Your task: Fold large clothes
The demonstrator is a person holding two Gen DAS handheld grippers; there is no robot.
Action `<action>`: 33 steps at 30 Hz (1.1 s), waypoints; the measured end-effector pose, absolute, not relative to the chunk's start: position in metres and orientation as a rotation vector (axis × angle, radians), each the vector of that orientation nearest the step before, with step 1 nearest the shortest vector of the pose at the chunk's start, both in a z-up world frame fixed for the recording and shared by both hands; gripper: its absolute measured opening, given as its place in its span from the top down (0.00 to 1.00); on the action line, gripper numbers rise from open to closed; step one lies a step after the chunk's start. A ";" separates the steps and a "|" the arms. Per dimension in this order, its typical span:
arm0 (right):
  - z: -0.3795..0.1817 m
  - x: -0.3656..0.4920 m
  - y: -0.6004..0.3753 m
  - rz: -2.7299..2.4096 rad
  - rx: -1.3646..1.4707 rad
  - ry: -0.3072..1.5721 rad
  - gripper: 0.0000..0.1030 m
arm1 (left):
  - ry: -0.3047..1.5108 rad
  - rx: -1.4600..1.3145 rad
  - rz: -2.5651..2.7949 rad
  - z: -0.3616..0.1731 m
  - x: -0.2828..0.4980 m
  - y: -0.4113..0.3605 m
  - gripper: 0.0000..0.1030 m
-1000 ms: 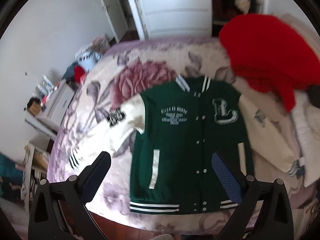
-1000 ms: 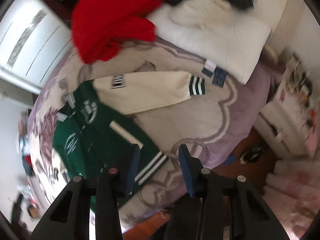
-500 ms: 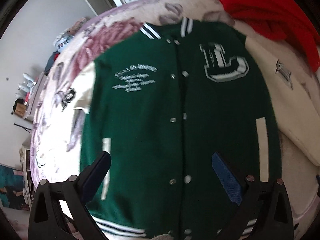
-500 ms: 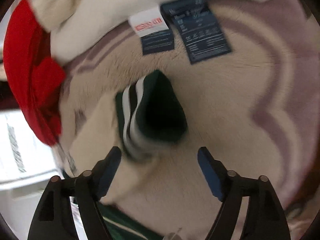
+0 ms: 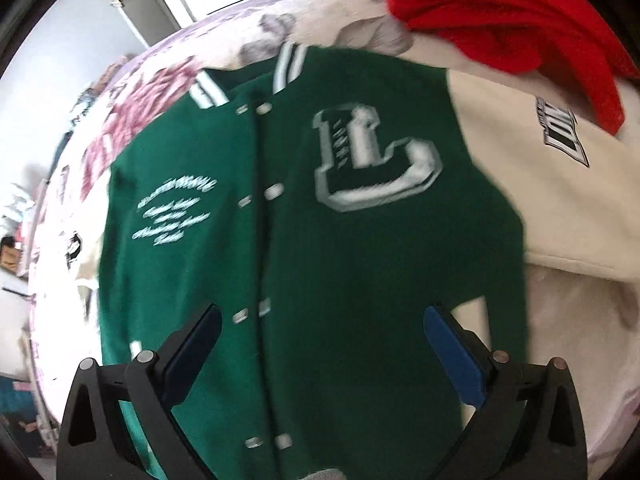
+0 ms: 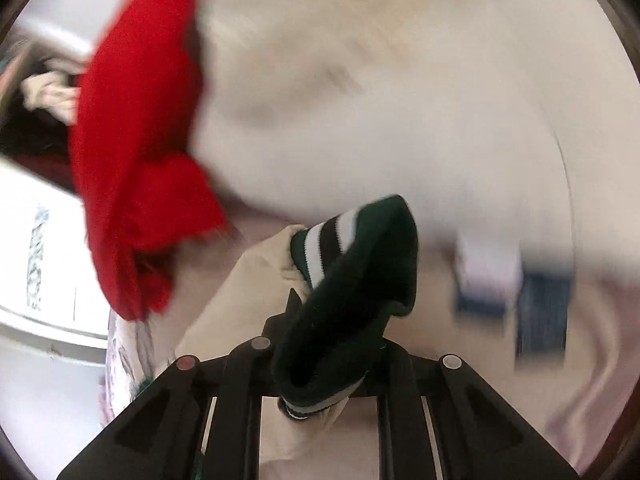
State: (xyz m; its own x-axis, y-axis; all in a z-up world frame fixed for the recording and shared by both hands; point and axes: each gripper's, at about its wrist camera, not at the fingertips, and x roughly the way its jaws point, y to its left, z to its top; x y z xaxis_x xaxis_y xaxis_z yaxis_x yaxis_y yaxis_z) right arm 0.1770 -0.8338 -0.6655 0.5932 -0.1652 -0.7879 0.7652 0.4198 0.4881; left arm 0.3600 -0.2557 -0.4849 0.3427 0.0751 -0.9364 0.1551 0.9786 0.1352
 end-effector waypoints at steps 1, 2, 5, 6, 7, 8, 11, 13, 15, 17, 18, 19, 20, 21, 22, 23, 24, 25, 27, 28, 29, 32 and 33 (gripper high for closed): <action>-0.659 0.186 -0.838 -0.632 0.942 0.732 0.85 | 1.221 0.208 -0.061 -0.485 0.363 -0.261 0.00; -0.662 0.204 -0.848 -0.612 0.928 0.772 0.85 | 1.218 0.198 -0.072 -0.486 0.369 -0.270 0.00; -0.684 0.229 -0.866 -0.635 0.947 0.889 0.62 | 1.230 0.169 -0.090 -0.492 0.379 -0.289 0.00; -0.691 0.229 -0.869 -0.640 0.968 0.902 0.48 | 1.241 0.159 -0.096 -0.496 0.383 -0.294 0.00; -0.696 0.225 -0.868 -0.639 0.993 0.887 0.37 | 1.250 0.149 -0.102 -0.498 0.384 -0.296 0.00; -0.698 0.216 -0.867 -0.624 1.024 0.859 0.32 | 1.260 0.139 -0.105 -0.501 0.386 -0.299 0.00; -0.709 0.188 -0.852 -0.628 1.082 0.851 0.23 | 1.278 0.131 -0.102 -0.507 0.388 -0.304 0.00; -0.729 0.177 -0.842 -0.598 1.156 0.858 0.23 | 1.295 0.141 -0.091 -0.515 0.388 -0.305 0.00; -0.748 0.164 -0.834 -0.580 1.201 0.869 0.23 | 1.312 0.153 -0.077 -0.522 0.386 -0.306 0.00; -0.767 0.168 -0.839 -0.576 1.255 0.823 0.23 | 1.321 0.160 -0.067 -0.528 0.386 -0.304 0.00; -0.775 0.170 -0.843 -0.574 1.280 0.796 0.23 | 1.323 0.168 -0.058 -0.531 0.387 -0.303 0.00; -0.781 0.177 -0.849 -0.566 1.309 0.748 0.23 | 1.324 0.169 -0.056 -0.533 0.386 -0.303 0.00; -0.786 0.186 -0.855 -0.546 1.325 0.707 0.23 | 1.326 0.174 -0.051 -0.537 0.387 -0.302 0.00; -0.789 0.192 -0.858 -0.532 1.329 0.690 0.22 | 1.329 0.179 -0.044 -0.541 0.388 -0.301 0.00; -0.792 0.206 -0.861 -0.494 1.330 0.682 0.23 | 1.333 0.182 -0.039 -0.544 0.388 -0.300 0.00; -0.793 0.220 -0.863 -0.460 1.317 0.700 0.26 | 1.334 0.182 -0.036 -0.547 0.389 -0.298 0.00; -0.790 0.237 -0.863 -0.455 1.267 0.750 0.41 | 1.335 0.180 -0.032 -0.550 0.390 -0.296 0.00; -0.786 0.249 -0.863 -0.447 1.228 0.788 0.74 | 1.334 0.179 -0.030 -0.552 0.390 -0.295 0.00; -0.764 0.268 -0.866 -0.472 1.149 0.812 0.91 | 1.336 0.171 -0.020 -0.553 0.393 -0.290 0.00; -0.743 0.272 -0.872 -0.488 1.128 0.755 0.94 | 1.337 0.159 -0.013 -0.553 0.394 -0.287 0.00; -0.728 0.277 -0.877 -0.489 1.125 0.711 0.94 | 1.339 0.148 -0.008 -0.551 0.395 -0.285 0.00; -0.685 0.309 -0.885 -0.453 1.107 0.638 0.95 | 1.358 0.069 0.001 -0.543 0.401 -0.274 0.00; -0.677 0.319 -0.883 -0.442 1.098 0.639 0.94 | 1.355 0.042 0.004 -0.539 0.402 -0.270 0.00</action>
